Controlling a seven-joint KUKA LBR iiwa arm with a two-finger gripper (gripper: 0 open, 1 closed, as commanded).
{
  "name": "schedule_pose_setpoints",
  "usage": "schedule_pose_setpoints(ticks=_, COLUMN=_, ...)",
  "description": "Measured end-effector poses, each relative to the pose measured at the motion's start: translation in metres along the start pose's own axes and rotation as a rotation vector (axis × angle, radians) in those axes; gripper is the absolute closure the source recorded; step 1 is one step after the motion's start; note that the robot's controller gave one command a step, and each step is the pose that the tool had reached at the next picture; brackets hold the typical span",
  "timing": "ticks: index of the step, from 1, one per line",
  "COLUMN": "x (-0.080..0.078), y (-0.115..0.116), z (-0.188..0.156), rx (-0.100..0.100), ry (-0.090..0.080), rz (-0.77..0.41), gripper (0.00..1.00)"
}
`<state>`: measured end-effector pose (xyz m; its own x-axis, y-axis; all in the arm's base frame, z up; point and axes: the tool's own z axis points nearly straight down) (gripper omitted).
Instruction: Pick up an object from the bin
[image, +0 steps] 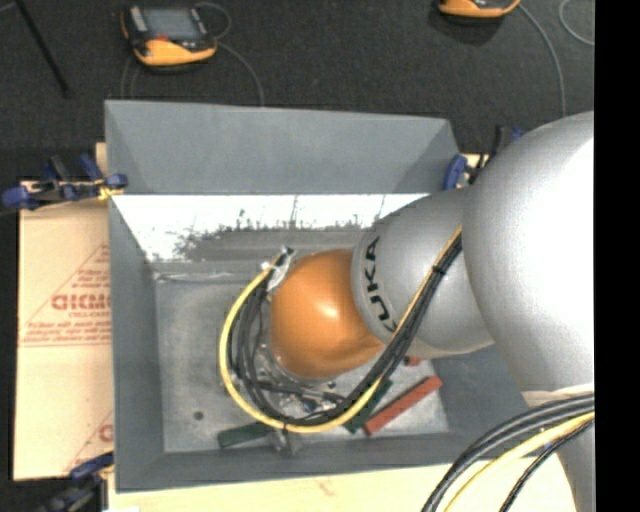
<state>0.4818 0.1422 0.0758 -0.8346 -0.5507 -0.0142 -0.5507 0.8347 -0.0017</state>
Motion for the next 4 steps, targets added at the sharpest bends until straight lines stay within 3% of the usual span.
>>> schedule_pose_setpoints(ticks=1, x=0.009, y=-0.015, z=0.003, rx=-0.004, ry=0.008, rz=-0.461, gripper=1.0)
schedule_pose_setpoints(ticks=3, x=0.01, y=-0.015, z=0.003, rx=-0.006, ry=0.01, rz=-0.458, gripper=1.0)
schedule_pose_setpoints(ticks=4, x=0.004, y=-0.023, z=-0.155, rx=-0.004, ry=0.008, rz=-0.471, gripper=1.0)
